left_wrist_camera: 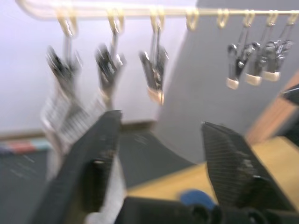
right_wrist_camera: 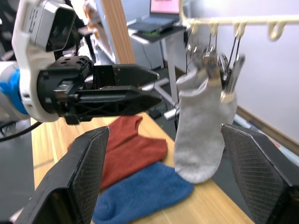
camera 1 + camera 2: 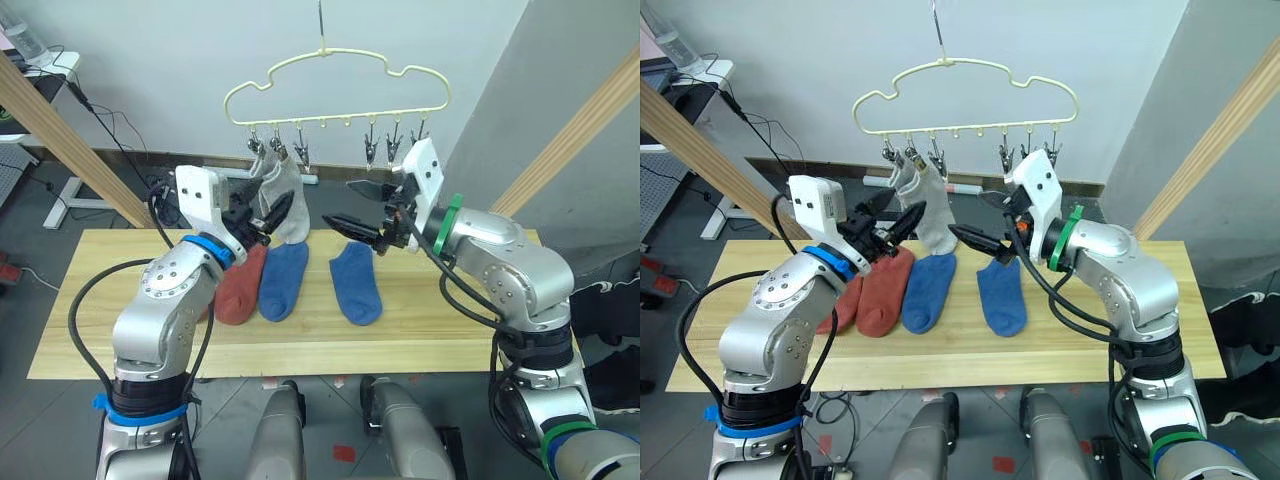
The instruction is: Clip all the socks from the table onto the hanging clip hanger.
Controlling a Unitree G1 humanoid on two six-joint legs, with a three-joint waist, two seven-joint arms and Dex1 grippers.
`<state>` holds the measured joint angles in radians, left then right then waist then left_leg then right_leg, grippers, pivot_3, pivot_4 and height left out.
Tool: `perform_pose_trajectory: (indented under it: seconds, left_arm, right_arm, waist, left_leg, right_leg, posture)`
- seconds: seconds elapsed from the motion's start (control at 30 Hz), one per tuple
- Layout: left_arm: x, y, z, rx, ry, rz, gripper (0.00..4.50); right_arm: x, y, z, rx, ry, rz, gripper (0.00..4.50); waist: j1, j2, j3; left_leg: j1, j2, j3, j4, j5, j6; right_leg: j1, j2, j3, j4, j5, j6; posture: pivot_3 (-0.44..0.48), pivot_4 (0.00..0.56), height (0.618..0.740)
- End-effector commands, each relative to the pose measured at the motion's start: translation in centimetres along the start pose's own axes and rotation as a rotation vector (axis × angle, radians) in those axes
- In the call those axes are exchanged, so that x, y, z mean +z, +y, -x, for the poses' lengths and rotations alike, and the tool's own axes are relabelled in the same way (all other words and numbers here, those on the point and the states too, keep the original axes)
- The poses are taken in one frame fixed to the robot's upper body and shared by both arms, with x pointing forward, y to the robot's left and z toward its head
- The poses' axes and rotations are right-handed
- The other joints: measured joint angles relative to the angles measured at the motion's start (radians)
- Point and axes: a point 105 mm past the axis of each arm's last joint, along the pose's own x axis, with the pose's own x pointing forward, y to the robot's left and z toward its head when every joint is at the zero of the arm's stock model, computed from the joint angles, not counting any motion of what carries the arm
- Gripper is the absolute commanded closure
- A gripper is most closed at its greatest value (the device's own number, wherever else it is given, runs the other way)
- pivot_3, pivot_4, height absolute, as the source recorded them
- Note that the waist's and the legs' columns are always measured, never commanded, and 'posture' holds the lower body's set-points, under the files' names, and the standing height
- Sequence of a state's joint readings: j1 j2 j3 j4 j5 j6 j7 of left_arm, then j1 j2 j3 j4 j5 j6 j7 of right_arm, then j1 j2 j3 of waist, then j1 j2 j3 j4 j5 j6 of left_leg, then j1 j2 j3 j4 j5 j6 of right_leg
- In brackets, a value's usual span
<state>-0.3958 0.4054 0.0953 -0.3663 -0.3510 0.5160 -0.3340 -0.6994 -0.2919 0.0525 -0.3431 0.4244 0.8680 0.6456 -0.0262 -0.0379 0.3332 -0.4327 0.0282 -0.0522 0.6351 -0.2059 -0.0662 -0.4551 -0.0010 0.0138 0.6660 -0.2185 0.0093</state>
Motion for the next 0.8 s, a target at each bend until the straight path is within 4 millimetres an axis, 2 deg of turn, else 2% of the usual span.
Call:
perform_pose_trajectory:
  seconds: [0.03, 0.23, 0.37, 0.53, 0.8]
  left_arm:
    - [-0.1, -1.1, -0.5, -0.002, -0.045, -0.031, 2.07]
    - [-0.3, -1.5, -1.8, -0.01, -0.099, -0.054, 2.07]
    - [-0.2, -1.0, -3.0, 0.026, -0.127, -0.042, 2.07]
    - [-0.6, -1.3, -3.9, 0.02, -0.136, -0.05, 2.07]
    - [-0.8, -0.6, -4.8, 0.046, -0.151, -0.052, 2.07]
  right_arm:
    - [2.2, 0.1, 0.6, -0.008, -0.087, 0.027, 0.52]
    - [2.8, 0.0, 0.7, -0.021, -0.128, 0.05, 0.52]
    - [2.9, 0.2, 0.7, -0.02, -0.137, 0.058, 0.52]
    - [3.3, 0.4, 0.5, -0.028, -0.148, 0.082, 0.52]
    - [4.0, 0.8, 0.3, -0.034, -0.167, 0.096, 0.52]
  waist:
    - [0.0, 0.0, 0.0]
    - [-0.001, 0.0, 0.0]
    - [-0.002, 0.0, 0.0]
    - [-0.004, 0.0, 0.0]
    - [-0.006, 0.0, 0.0]
  left_leg:
    - [0.0, 0.0, 0.0, 0.0, 0.0, 0.0]
    - [0.0, 0.0, 0.0, 0.001, 0.0, 0.0]
    - [0.0, 0.0, 0.0, 0.002, 0.0, 0.0]
    - [-0.001, 0.0, 0.001, 0.008, -0.001, 0.002]
    - [0.001, 0.0, 0.001, 0.011, -0.001, 0.002]
  right_leg:
    - [0.0, 0.0, 0.0, 0.0, 0.0, 0.0]
    - [0.0, 0.001, -0.001, 0.0, 0.0, 0.0]
    - [0.0, 0.001, -0.001, 0.001, 0.0, 0.0]
    - [0.0, 0.001, 0.0, 0.006, 0.0, 0.0]
    - [0.0, 0.002, 0.0, 0.012, 0.0, 0.001]
  posture:
    - [-0.001, 0.316, 0.74]
    - [-0.017, 0.308, 0.74]
    - [-0.027, 0.306, 0.74]
    - [-0.044, 0.301, 0.74]
    - [-0.051, 0.293, 0.74]
